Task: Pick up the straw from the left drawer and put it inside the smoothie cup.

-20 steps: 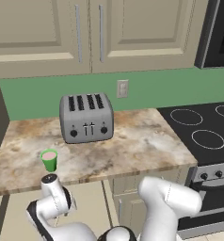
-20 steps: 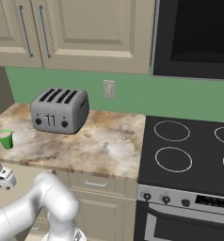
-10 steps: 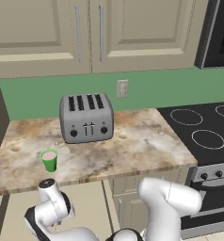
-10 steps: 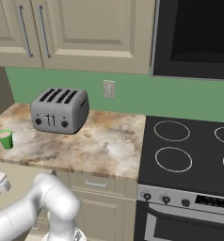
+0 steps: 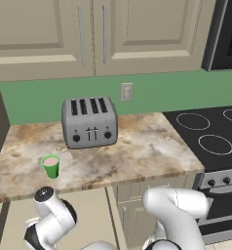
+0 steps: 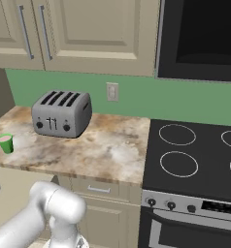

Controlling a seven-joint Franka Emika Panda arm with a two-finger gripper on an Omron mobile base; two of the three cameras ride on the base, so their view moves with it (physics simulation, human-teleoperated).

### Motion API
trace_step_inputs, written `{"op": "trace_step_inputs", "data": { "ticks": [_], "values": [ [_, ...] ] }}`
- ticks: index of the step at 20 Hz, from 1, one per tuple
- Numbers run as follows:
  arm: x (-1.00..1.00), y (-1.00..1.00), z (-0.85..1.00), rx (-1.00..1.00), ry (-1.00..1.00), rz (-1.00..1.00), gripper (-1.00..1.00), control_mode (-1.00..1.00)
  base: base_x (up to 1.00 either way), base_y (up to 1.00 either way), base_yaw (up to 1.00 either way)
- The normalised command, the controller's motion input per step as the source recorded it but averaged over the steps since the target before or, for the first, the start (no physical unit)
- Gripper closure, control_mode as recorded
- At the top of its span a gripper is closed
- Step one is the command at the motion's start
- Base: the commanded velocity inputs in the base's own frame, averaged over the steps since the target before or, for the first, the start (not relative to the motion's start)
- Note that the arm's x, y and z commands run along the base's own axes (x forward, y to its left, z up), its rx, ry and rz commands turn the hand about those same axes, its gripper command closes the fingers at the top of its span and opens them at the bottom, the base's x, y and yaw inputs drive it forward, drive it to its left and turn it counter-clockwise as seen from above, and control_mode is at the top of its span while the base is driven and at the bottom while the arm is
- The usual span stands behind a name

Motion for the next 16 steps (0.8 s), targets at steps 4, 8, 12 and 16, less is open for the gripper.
{"op": "trace_step_inputs", "data": {
  "ticks": [4,8,12,16],
  "values": [
    [-0.19,0.0,1.0,-0.07,-0.29,-0.01,1.0,-1.0,0.0,0.0,0.0],
    [-0.02,0.0,1.0,-0.09,-0.19,-0.06,1.0,-1.0,0.0,0.0,0.0],
    [0.13,0.0,1.0,-0.09,-0.06,-0.12,1.0,-1.0,0.0,0.0,0.0],
    [0.19,0.0,1.0,-0.08,-0.04,-0.13,1.0,-1.0,0.0,0.0,0.0]
  ]
}}
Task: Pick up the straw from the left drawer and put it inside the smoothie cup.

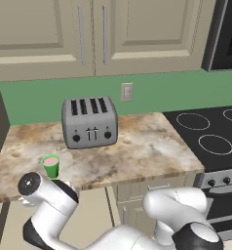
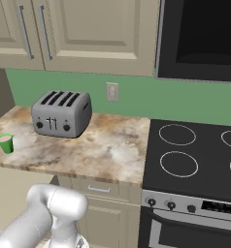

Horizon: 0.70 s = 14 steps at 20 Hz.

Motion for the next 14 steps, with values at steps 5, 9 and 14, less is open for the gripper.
{"op": "trace_step_inputs", "data": {
  "ticks": [5,9,14],
  "values": [
    [0.09,0.0,0.98,-0.08,-0.14,-0.13,1.0,-1.0,0.0,0.0,0.0],
    [0.11,0.0,0.75,-0.05,-0.21,-0.06,1.0,-1.0,0.0,0.0,0.0],
    [0.29,0.0,0.21,0.0,-0.27,-0.02,1.0,-1.0,0.0,0.0,0.0]
  ]
}}
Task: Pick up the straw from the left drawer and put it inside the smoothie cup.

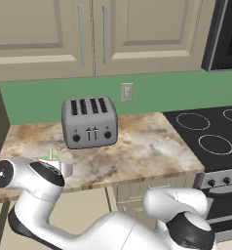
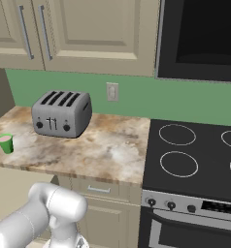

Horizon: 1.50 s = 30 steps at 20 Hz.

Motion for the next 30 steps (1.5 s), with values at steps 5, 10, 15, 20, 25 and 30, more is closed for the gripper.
{"op": "trace_step_inputs", "data": {
  "ticks": [5,10,15,20,25,30],
  "values": [
    [0.43,-0.3,0.09,0.0,-0.23,0.0,1.0,-1.0,0.0,0.0,0.0],
    [0.2,-0.49,0.32,0.0,-0.17,0.01,1.0,-1.0,0.0,0.0,0.0],
    [0.15,-0.3,0.39,0.0,-0.12,0.03,1.0,-1.0,0.0,0.0,0.0],
    [0.15,-0.3,0.29,0.0,-0.03,0.01,1.0,-1.0,0.0,0.0,0.0],
    [0.31,-0.15,0.05,0.0,0.01,0.0,1.0,-1.0,0.0,0.0,0.0],
    [0.36,-0.03,0.04,0.0,0.0,0.0,1.0,-1.0,0.0,0.0,0.0]
  ]
}}
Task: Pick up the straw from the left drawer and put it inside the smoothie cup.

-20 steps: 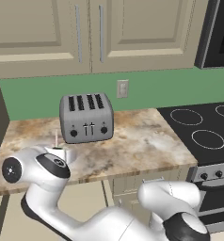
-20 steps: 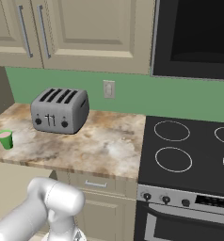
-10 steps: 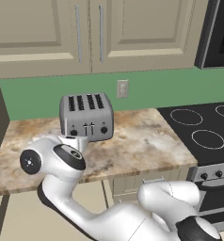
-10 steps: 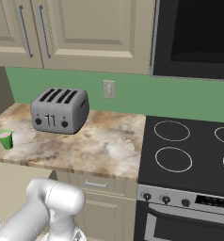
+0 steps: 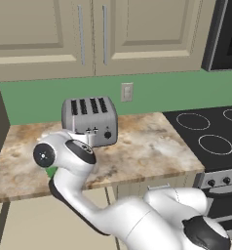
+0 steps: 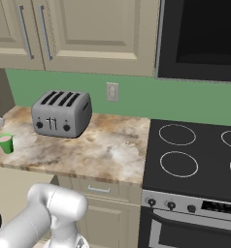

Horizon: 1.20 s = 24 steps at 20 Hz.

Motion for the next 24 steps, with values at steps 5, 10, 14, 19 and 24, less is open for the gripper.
{"op": "trace_step_inputs", "data": {
  "ticks": [5,10,14,19,24],
  "values": [
    [0.33,0.0,0.1,0.0,0.0,0.0,1.0,-1.0,0.0,0.0,0.0],
    [0.27,0.0,0.02,0.0,0.0,0.0,1.0,-1.0,0.0,0.0,0.0],
    [0.13,0.0,0.0,0.0,0.0,0.0,1.0,-1.0,0.0,0.0,0.0],
    [0.11,0.09,-0.03,0.0,0.0,0.0,1.0,-1.0,0.0,0.0,0.0],
    [0.04,0.07,0.0,0.0,0.0,0.0,1.0,-1.0,0.0,0.0,0.0]
  ]
}}
